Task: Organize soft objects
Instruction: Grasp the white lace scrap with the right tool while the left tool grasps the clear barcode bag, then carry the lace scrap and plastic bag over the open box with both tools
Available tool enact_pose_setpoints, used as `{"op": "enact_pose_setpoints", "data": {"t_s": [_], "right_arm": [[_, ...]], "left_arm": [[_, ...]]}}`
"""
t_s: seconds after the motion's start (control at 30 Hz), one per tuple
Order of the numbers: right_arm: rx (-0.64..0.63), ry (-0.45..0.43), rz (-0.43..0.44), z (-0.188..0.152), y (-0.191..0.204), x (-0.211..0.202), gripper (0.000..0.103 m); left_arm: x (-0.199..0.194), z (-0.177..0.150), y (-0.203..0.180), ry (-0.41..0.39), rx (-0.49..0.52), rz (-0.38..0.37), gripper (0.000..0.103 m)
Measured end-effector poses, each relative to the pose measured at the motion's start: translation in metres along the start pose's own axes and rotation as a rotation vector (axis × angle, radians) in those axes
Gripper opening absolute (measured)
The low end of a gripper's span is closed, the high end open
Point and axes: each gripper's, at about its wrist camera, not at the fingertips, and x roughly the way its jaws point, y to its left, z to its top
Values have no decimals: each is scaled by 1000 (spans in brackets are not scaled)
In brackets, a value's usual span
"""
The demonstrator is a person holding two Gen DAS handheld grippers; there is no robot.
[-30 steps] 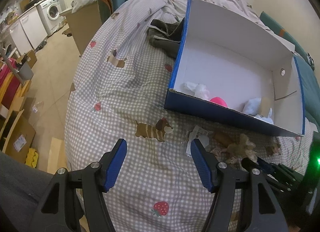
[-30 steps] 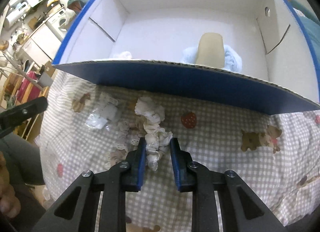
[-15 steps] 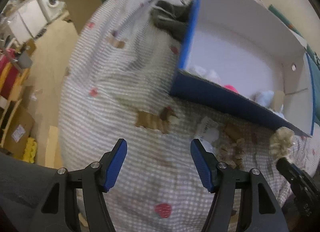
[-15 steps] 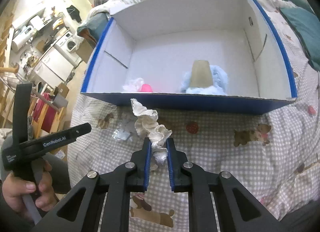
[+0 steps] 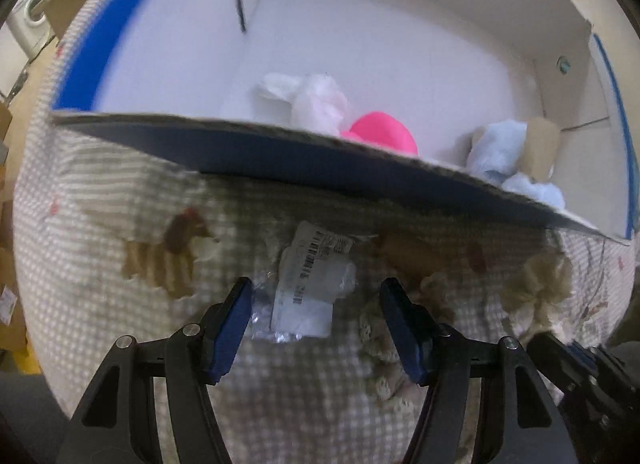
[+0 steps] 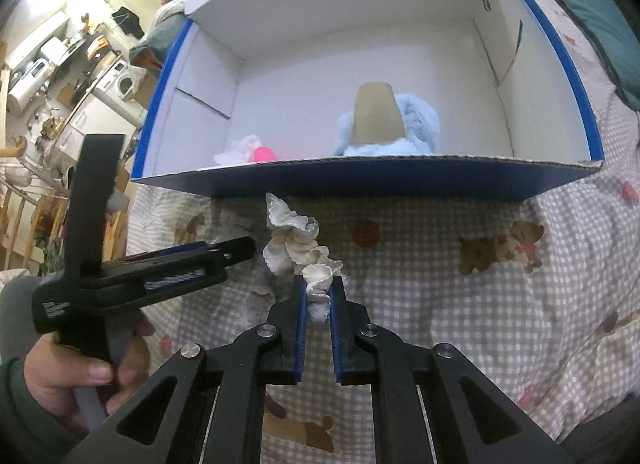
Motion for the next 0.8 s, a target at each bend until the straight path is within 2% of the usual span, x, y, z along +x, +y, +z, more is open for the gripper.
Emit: {"op": "enact_pose_setpoints", "data": {"t_s": [0.1,0.2,0.3,0.57,0.8], "right_arm": [[8,2,-1,1,-1,3,12],[12,0,0,2,-1,4,12],[12,-2,1,0,-1,3,12],[-4,2,-19,-3,0,4,12],[-57,-10,-47,-8,10,-2,12]], "left_arm": [[6,3,7,4,-26,-2,36],[0,4,16,-7,-64,-51,31],[-9,3,20,-33,-52,-35,24],[-23,-11,33,-38,-63,30,22],[-45,-28,45,-58,-70,26,22]]}}
